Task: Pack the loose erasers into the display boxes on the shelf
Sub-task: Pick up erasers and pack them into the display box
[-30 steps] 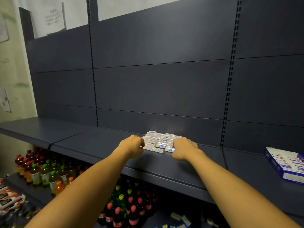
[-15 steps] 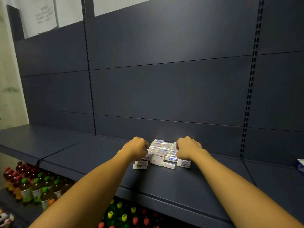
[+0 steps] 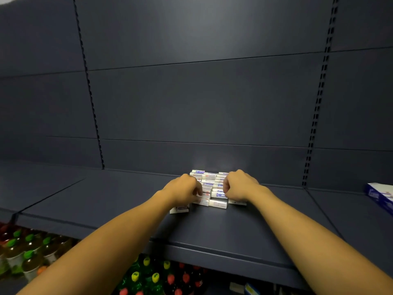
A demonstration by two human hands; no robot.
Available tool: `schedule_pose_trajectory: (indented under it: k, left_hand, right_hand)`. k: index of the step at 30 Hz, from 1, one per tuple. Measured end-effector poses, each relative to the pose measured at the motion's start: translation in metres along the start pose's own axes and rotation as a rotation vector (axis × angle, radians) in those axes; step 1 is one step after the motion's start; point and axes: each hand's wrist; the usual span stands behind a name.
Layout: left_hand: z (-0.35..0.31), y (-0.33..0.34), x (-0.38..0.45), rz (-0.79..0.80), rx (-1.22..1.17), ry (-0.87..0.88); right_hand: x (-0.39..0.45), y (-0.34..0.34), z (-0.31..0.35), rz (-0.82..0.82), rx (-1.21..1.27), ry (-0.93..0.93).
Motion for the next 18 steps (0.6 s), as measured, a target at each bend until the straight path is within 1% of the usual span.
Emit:
schedule_pose_trajectory:
  k: [3,7,18]
  left_hand:
    - [0.0,0.003,0.001,0.012,0.024,0.045]
    - [0.0,0.008,-0.001,-0.014,0.008,0.048]
    - [0.011,0.014,-0.005,-0.01,-0.147,0.091]
  right_hand:
    - [-0.003,0.002,0.001,-0.012,0.003,0.025]
    - [-0.007,0.009,0.006,-0.027,0.013,0.069]
    - [-0.013,0.021,0.015,-0.063,-0.001,0.091]
Point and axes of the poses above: each hand's wrist, its own x-axis towards the middle knuckle, its own y-axis out of the palm, z = x × y, and after that the axes turned 2 degrees about y, right-handed
